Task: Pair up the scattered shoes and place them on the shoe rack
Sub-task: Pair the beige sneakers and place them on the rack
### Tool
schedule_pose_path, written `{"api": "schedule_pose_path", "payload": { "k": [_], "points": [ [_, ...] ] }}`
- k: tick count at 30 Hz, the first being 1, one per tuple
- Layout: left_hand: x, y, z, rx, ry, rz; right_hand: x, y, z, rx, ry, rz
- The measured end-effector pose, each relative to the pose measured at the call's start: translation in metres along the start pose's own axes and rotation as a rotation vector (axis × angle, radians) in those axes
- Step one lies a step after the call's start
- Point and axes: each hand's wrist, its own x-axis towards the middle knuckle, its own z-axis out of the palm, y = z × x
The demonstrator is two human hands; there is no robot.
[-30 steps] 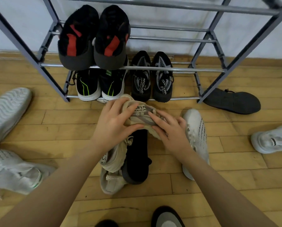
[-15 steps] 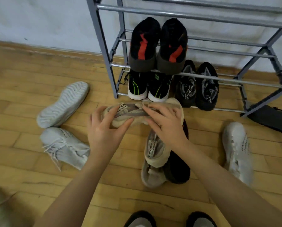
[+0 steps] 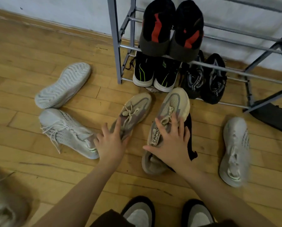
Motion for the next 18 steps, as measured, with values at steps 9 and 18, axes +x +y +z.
{"api": "schedule_pose_path", "payload": {
  "k": [9, 18],
  "points": [
    [-0.017, -0.013, 0.022, 0.061, -0.082, 0.277, -0.024, 0.009, -0.021, 0.028, 0.151, 0.007],
    [-0.007, 0.004, 0.025, -0.023, -0.221, 0.366, -0.03, 0.001, -0.007, -0.15, 0.024, 0.067]
  ]
}}
